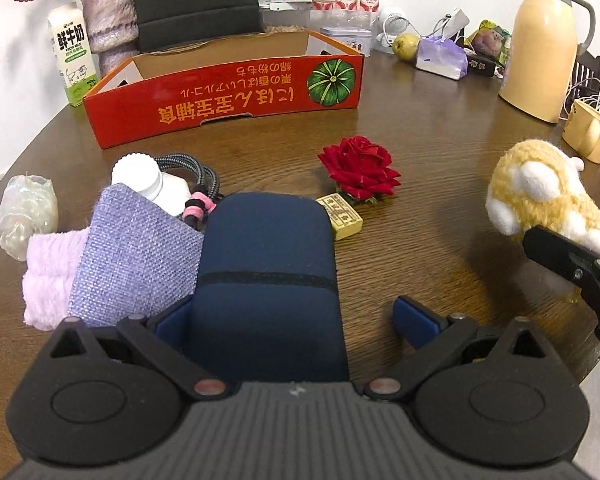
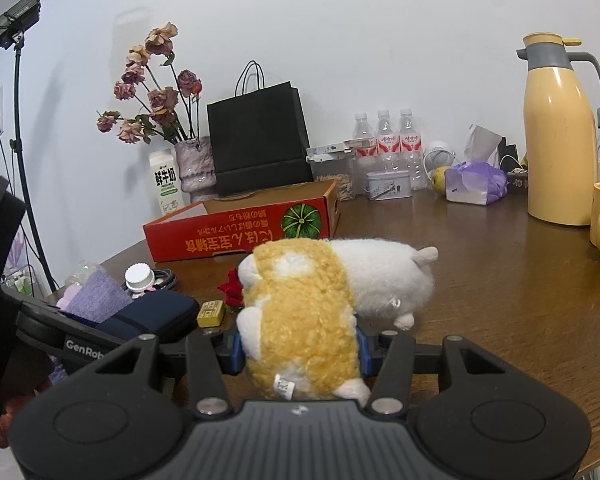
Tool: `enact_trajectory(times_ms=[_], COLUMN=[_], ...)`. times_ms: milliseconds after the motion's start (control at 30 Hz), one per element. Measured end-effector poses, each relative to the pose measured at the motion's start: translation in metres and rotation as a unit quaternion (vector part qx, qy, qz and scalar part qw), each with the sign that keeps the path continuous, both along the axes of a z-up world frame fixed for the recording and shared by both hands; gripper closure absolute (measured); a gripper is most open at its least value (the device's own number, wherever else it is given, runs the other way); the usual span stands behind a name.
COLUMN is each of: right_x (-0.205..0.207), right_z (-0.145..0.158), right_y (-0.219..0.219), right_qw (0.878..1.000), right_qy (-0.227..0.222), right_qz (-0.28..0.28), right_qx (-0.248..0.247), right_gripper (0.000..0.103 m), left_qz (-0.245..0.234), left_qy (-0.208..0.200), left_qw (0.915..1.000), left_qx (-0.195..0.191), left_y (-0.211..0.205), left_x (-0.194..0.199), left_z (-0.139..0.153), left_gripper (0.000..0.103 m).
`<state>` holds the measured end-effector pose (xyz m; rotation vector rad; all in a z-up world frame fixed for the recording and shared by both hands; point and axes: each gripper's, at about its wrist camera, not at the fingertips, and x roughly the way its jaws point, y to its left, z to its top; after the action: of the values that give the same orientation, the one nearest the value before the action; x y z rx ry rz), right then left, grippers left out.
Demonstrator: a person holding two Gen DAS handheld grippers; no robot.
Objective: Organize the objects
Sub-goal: 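Grasp the navy blue pouch with the left tool while the right holds the plush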
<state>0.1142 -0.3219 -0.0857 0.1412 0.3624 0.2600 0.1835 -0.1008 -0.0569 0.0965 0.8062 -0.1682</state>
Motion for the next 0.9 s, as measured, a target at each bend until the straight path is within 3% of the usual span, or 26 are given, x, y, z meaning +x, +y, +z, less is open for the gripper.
enact_trajectory(times_ms=[67,100,133,533,900], right_x=[-0.001,0.000,-0.001,-0.010,-0.008], right_z=[0.001,0.000,0.001,0.012,0.025], right_y=[0.000,0.000,0.000,0.009,0.021], right_qw=[1.000,1.000,1.000,1.000,0.999], right_qy=[0.000,0.000,-0.001,-0.012,-0.024], right_qz=[0.000,0.000,0.000,-0.001,0.004], right_qx=[0.000,-0.001,-0.002,-0.015,-0.027], right_gripper=[0.055,0.055,0.055,0.055,0.055], left_qz=[0.004,0.008,0.013,0.011,0.011], left_qy=[-0.008,-0.015,-0.021,-0.051,-0.105], left_qw=[1.0000,0.9999,0.9997,0.9982,0.9930], left_qx=[-0.001,-0.002,-0.002,-0.029,-0.053], left_y=[0.000,0.001,0.003,0.011,0.021], left_x=[-0.002,-0.004,-0.005,-0.016,-0.030], left_z=[0.001,0.002,0.004,0.011,0.042], left_gripper=[0.010,0.026,0.034,0.041,0.041])
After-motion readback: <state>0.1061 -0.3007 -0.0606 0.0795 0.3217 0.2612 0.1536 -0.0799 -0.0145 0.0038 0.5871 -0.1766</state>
